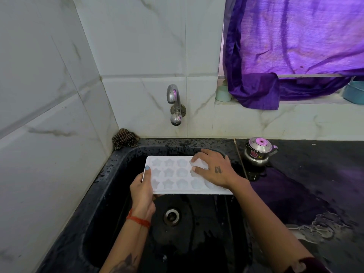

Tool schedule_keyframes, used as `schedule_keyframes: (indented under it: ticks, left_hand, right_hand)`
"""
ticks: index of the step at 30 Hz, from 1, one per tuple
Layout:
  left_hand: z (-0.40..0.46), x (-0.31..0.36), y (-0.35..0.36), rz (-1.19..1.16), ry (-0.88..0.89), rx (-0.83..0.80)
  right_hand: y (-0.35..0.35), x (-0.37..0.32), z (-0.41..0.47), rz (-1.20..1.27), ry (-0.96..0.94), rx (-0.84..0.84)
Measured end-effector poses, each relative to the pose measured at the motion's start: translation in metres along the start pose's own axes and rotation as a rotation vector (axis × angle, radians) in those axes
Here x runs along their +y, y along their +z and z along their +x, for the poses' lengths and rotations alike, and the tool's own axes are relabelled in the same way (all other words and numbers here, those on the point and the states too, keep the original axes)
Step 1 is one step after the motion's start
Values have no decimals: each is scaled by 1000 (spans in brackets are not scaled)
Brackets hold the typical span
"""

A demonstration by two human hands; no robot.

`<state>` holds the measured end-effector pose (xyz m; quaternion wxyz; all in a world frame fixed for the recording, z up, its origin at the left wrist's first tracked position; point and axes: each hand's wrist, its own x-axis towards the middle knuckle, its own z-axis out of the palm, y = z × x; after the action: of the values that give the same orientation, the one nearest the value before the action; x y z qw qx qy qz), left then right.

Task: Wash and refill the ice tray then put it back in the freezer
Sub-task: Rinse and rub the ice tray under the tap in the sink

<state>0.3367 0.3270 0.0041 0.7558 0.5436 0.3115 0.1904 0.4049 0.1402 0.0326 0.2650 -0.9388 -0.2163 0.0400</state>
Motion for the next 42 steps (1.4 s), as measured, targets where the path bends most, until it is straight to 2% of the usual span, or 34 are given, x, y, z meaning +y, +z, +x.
schedule_keyframes:
  ticks: [4, 9, 14, 22, 32, 42]
  left_hand:
    - [1, 0, 1, 6, -4, -3]
    - [0, 0, 3, -12, -18, -28]
    - [0, 4, 3, -5, -13, -20]
    - [-1, 5, 4, 1, -24, -26]
    - [-2, 7, 2, 12, -11, -14]
    - [-5, 5, 4, -2, -16, -44]
  right_hand:
    - [3, -12, 0, -12, -54, 35]
    - [10, -19, 3, -69, 7, -104]
    - [10, -18, 2, -69, -13, -127]
    - [11, -18, 4, -124, 12, -112]
    - [13, -20, 2, -53, -1, -140]
    - [17, -17, 2, -121, 17, -126]
